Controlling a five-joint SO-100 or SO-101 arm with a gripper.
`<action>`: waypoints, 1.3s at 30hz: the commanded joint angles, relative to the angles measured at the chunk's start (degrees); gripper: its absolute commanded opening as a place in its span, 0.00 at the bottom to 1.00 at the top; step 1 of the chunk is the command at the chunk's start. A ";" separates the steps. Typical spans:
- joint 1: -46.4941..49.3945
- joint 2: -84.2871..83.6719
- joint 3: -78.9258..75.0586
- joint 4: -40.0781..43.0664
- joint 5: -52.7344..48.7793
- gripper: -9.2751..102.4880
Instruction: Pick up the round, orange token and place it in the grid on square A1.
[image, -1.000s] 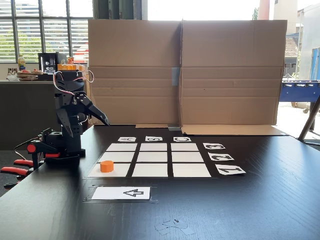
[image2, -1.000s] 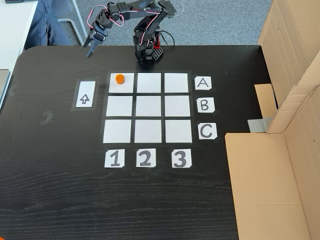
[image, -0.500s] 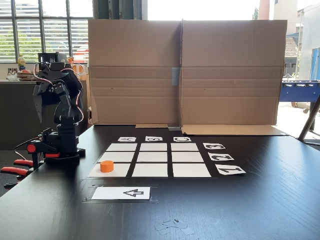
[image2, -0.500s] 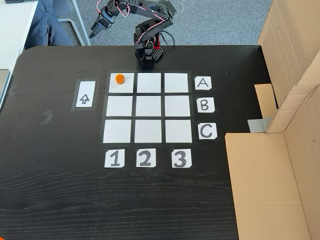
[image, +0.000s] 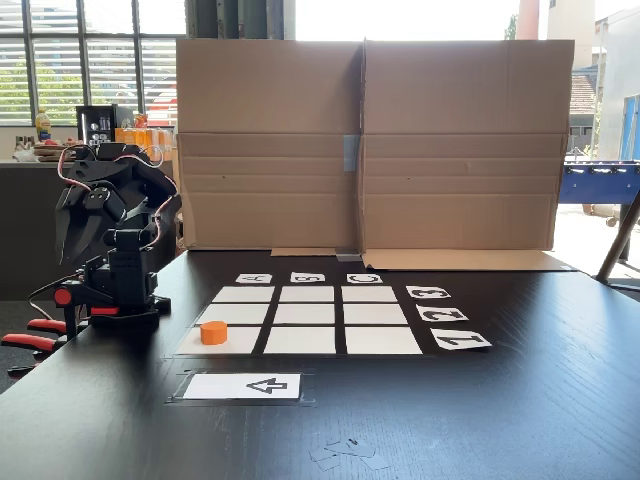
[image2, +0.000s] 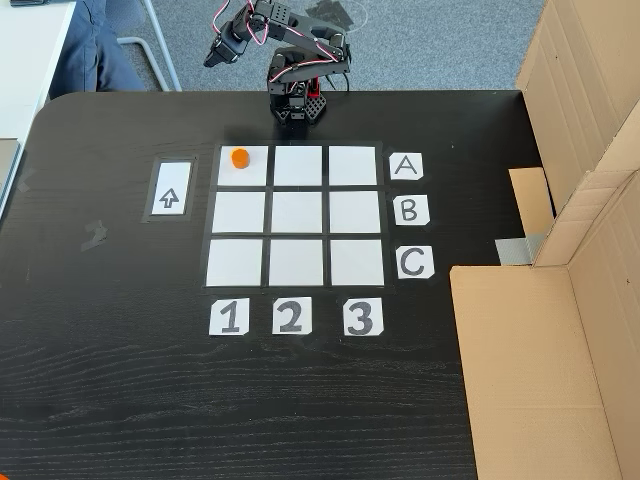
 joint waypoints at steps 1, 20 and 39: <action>0.88 3.08 4.13 -2.46 -0.53 0.08; 1.58 15.38 27.77 -12.13 -0.79 0.08; 2.64 19.51 29.44 -11.34 -0.79 0.08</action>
